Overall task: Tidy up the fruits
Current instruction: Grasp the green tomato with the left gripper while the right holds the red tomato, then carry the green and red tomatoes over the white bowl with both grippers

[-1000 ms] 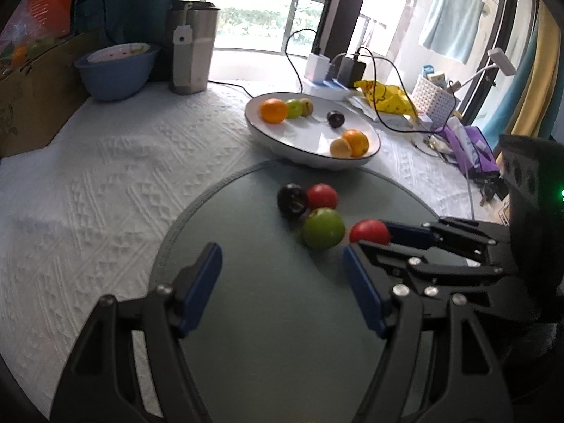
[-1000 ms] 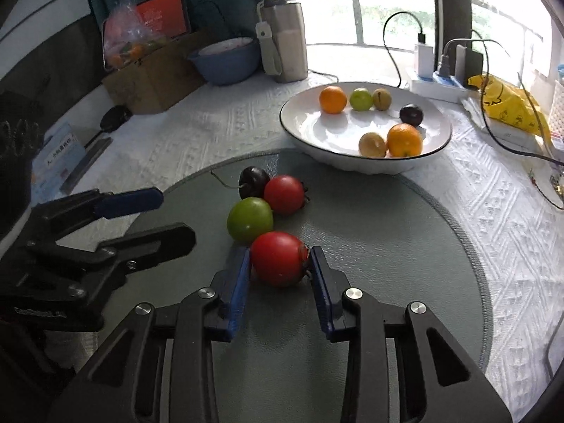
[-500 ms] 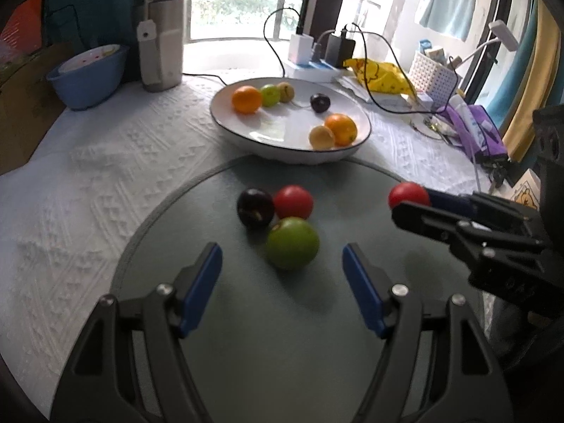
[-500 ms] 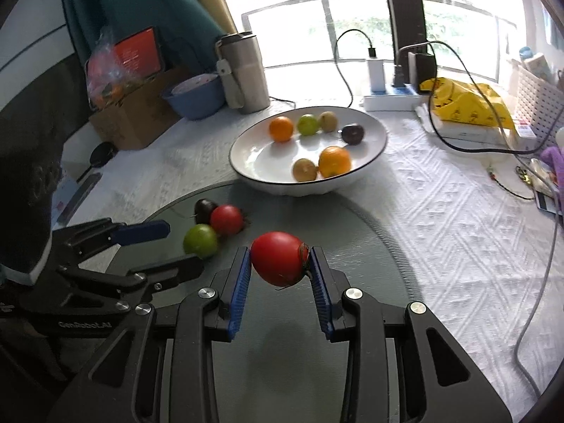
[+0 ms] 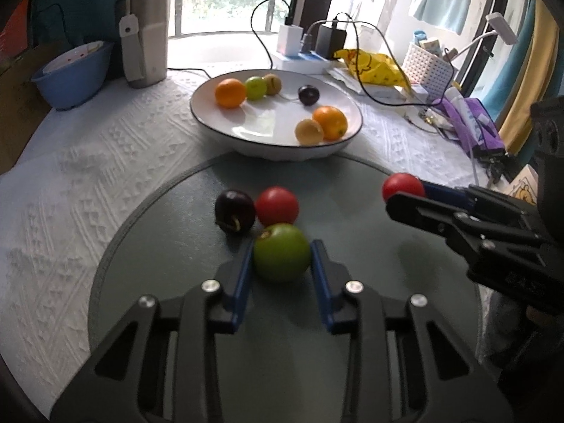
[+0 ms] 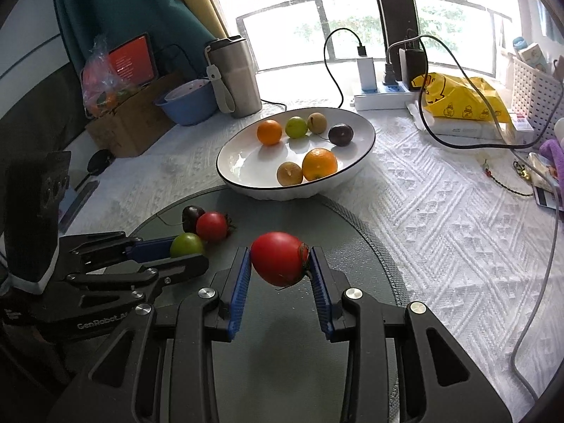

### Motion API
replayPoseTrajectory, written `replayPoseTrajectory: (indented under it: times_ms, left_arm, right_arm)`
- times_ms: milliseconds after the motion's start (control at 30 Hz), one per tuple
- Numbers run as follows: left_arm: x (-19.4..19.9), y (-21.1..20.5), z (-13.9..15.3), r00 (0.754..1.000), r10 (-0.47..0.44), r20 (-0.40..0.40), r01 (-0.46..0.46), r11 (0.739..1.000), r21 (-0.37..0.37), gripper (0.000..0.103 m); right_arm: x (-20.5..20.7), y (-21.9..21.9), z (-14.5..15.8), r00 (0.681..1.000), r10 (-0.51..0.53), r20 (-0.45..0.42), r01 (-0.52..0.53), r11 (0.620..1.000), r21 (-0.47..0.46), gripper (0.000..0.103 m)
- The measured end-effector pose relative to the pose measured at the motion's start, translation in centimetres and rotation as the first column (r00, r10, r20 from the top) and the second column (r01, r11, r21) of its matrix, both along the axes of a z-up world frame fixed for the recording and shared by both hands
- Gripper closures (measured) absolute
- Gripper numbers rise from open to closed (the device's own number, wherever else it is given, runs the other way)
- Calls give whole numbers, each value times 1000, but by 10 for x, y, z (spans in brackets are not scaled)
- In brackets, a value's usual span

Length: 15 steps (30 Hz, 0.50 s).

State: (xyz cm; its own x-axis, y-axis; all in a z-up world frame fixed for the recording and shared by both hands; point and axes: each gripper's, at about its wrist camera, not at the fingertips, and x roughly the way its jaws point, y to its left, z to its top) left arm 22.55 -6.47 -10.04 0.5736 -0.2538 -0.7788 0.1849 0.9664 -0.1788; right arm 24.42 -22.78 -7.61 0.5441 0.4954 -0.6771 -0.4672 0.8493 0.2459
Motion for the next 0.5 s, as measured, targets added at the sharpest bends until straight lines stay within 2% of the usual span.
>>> replayPoseTrajectory:
  times_ms: [300,500]
  left_arm:
    - [-16,2,25,995,-65,72,68,996,-53,70]
    - [-21,4,44,987,-89,136,96,994,-47,70]
  right_arm:
    - [-3,-1,14,999,-40,28,40,999,-21,67]
    - [-5,-1,27,997,-58,54,60,998,-33,67]
